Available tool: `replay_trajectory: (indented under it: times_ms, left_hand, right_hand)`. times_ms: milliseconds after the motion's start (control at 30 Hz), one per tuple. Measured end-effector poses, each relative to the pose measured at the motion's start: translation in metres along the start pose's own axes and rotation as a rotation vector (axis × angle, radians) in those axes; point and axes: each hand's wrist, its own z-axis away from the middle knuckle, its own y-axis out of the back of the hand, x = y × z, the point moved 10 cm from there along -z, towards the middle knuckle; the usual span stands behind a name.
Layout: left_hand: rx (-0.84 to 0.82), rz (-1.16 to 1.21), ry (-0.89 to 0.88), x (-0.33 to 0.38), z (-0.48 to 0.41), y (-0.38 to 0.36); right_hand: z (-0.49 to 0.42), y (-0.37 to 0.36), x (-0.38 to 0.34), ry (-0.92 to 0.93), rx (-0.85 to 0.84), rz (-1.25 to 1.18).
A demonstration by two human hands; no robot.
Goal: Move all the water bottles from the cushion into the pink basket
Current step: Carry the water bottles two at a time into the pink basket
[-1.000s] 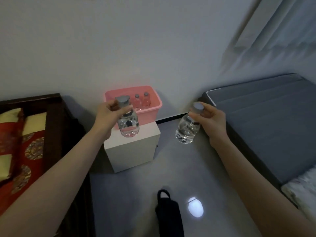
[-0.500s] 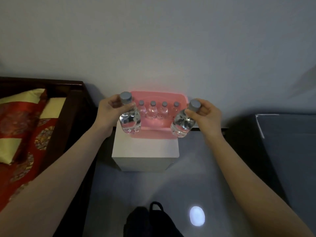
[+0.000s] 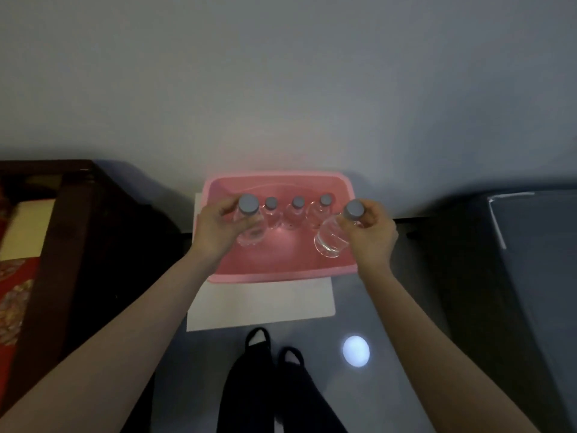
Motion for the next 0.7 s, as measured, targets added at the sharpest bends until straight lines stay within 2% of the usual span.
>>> replay_trajectory:
  times_ms: [133, 333, 467, 700]
  left_hand:
    - [-0.054, -0.033, 0.051, -0.032, -0.025, -0.025]
    - [-0.082, -0.121, 0.033, -0.079, -0.056, -0.069]
    - [-0.049, -0.172, 0.029, -0.104, -0.068, -0.089]
    - [-0.057, -0.253, 0.029, -0.122, -0.083, -0.111]
  right_hand:
    - [-0.019, -0.018, 0.019, -0.016, 0.035, 0.052]
    - [-0.047, -0.051, 0.058, -0.052, 0.018, 0.149]
    - [-0.058, -0.070, 0.089, -0.099, -0.025, 0.213]
    - [-0.062, -0.086, 0.120, -0.113, -0.073, 0.192]
